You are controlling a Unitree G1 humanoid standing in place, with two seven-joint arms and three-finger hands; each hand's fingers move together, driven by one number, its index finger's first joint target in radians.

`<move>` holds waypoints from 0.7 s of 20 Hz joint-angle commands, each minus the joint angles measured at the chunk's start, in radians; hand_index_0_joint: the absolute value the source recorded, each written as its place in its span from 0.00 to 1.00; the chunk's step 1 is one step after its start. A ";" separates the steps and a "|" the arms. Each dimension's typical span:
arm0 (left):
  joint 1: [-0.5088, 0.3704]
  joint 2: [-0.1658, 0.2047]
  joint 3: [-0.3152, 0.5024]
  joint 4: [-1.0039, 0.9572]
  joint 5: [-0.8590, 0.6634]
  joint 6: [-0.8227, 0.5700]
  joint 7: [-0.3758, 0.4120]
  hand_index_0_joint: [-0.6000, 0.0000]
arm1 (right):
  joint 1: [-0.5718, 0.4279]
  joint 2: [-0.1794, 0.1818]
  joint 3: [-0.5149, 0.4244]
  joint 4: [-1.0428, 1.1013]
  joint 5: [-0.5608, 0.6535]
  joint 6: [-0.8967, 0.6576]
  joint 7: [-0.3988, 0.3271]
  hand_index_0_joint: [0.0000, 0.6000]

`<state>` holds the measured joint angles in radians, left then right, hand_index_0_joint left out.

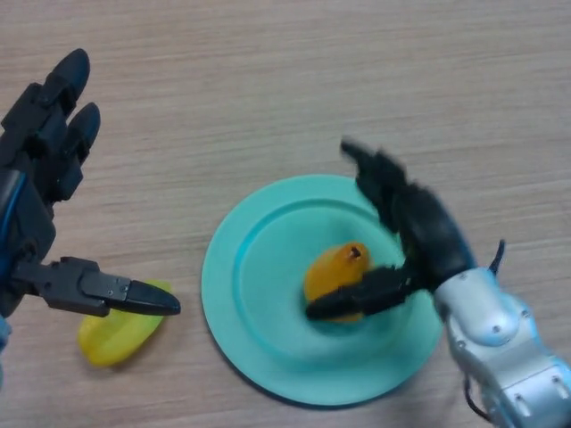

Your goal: Pick up the yellow pear and place it on the plate

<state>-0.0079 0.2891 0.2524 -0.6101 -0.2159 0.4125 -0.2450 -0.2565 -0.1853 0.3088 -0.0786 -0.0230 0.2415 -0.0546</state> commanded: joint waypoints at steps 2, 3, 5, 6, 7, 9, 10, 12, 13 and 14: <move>-0.042 0.035 0.057 -0.025 0.019 -0.128 0.017 1.00 | -0.040 -0.005 -0.128 -0.168 -0.041 -0.071 0.041 0.00; -0.047 0.041 0.057 -0.018 0.011 -0.123 0.009 1.00 | -0.024 -0.005 -0.148 -0.205 -0.052 -0.064 0.078 0.00; -0.052 0.053 0.069 -0.029 -0.024 -0.072 -0.014 1.00 | 0.008 -0.005 -0.191 -0.272 -0.085 -0.032 0.153 0.00; -0.052 0.055 0.069 -0.032 -0.028 -0.057 -0.020 1.00 | 0.023 -0.005 -0.216 -0.308 -0.087 -0.013 0.184 0.00; -0.055 0.055 0.068 -0.028 -0.031 -0.053 -0.027 1.00 | 0.043 -0.009 -0.251 -0.352 -0.085 0.003 0.208 0.00; -0.060 0.053 0.065 0.001 -0.031 -0.094 -0.026 1.00 | 0.088 -0.033 -0.289 -0.404 -0.108 -0.025 0.188 0.00; -0.060 0.051 0.062 0.010 -0.031 -0.111 -0.020 1.00 | 0.103 -0.036 -0.300 -0.423 -0.104 -0.028 0.183 0.00; -0.066 0.051 0.061 0.026 -0.044 -0.127 0.002 1.00 | 0.147 -0.048 -0.335 -0.486 -0.072 -0.026 0.188 0.00; -0.079 0.058 0.066 0.032 -0.067 -0.118 0.015 1.00 | 0.159 -0.060 -0.363 -0.507 -0.062 -0.032 0.194 0.00; -0.082 0.063 0.064 0.031 -0.076 -0.107 0.012 1.00 | 0.164 -0.066 -0.380 -0.520 -0.053 -0.028 0.199 0.00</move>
<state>-0.0563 0.2998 0.2529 -0.5359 -0.2748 0.4297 -0.2594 -0.0639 -0.2240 -0.0238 -0.5427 -0.1091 0.3380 0.1665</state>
